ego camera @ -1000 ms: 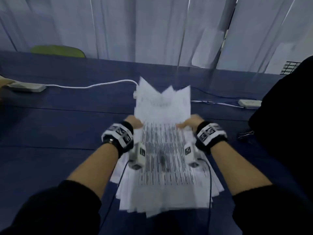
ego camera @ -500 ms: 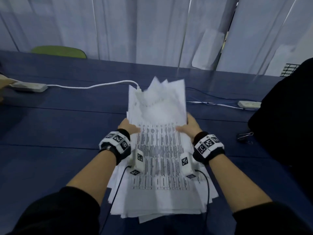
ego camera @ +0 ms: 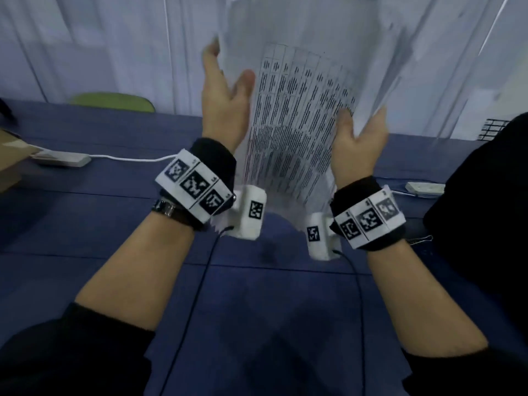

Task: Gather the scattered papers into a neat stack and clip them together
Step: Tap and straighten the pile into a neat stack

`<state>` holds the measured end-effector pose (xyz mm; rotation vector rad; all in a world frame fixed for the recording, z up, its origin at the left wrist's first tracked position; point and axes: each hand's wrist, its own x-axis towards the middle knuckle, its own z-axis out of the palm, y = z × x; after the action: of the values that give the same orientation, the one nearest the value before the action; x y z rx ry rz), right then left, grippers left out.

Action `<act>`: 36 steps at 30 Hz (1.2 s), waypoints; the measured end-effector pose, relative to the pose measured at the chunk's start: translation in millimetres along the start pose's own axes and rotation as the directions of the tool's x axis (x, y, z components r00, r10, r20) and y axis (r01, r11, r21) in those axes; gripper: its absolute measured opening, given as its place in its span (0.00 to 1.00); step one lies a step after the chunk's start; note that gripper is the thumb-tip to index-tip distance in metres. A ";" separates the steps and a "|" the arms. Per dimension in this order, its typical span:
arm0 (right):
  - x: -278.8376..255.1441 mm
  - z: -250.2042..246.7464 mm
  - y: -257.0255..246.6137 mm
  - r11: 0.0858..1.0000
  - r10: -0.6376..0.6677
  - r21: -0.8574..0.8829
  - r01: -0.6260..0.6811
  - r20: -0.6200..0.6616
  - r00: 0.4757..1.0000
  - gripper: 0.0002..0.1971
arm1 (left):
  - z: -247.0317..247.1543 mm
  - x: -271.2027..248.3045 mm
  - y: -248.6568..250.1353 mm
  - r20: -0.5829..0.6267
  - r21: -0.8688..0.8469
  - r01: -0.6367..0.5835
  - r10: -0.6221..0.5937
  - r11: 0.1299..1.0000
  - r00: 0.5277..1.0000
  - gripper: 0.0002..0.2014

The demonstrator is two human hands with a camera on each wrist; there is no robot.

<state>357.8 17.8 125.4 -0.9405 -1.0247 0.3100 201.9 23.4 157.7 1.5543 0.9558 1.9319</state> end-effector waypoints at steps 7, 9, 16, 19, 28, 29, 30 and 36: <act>-4.1 -26.0 15.3 0.937 0.217 0.232 -0.259 0.192 0.957 0.16 | -33.7 -20.5 -42.2 0.121 0.247 0.132 -0.165 0.960 0.979 0.49; 5.4 -34.9 13.1 0.923 0.193 0.279 -0.266 0.263 0.945 0.14 | -47.4 -10.8 -41.6 0.122 0.207 0.180 -0.208 0.962 0.970 0.59; 19.0 -31.6 -5.5 0.909 0.166 0.275 -0.314 0.452 0.876 0.42 | -61.4 4.8 -20.0 0.200 0.013 0.098 -0.099 0.995 0.975 0.63; 15.4 -32.3 -8.4 0.911 0.144 0.264 -0.317 0.518 0.843 0.29 | -65.7 -0.6 -27.1 0.154 -0.008 0.156 -0.153 0.988 0.976 0.66; -1.3 -23.5 -8.3 0.927 0.202 0.215 -0.307 0.403 0.893 0.30 | -64.7 -7.4 -17.1 0.212 -0.017 0.178 -0.170 0.984 0.962 0.56; -5.1 -19.7 -7.2 0.935 0.230 0.168 -0.311 0.382 0.895 0.27 | -60.9 -8.6 -18.1 0.199 -0.005 0.191 -0.186 0.982 0.962 0.54; -7.5 -14.8 -8.9 0.942 0.255 0.118 -0.315 0.360 0.897 0.25 | -53.9 -10.1 -15.6 0.177 0.018 0.208 -0.208 0.978 0.962 0.49; -3.6 2.0 -26.7 0.957 0.207 0.154 -0.247 0.234 0.950 0.24 | -22.0 -10.4 -6.2 -0.046 0.109 0.114 -0.110 0.987 0.993 0.42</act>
<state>349.3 0.9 144.7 -0.8729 -1.0655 0.7012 182.8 14.9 143.8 1.4931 1.1612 1.8662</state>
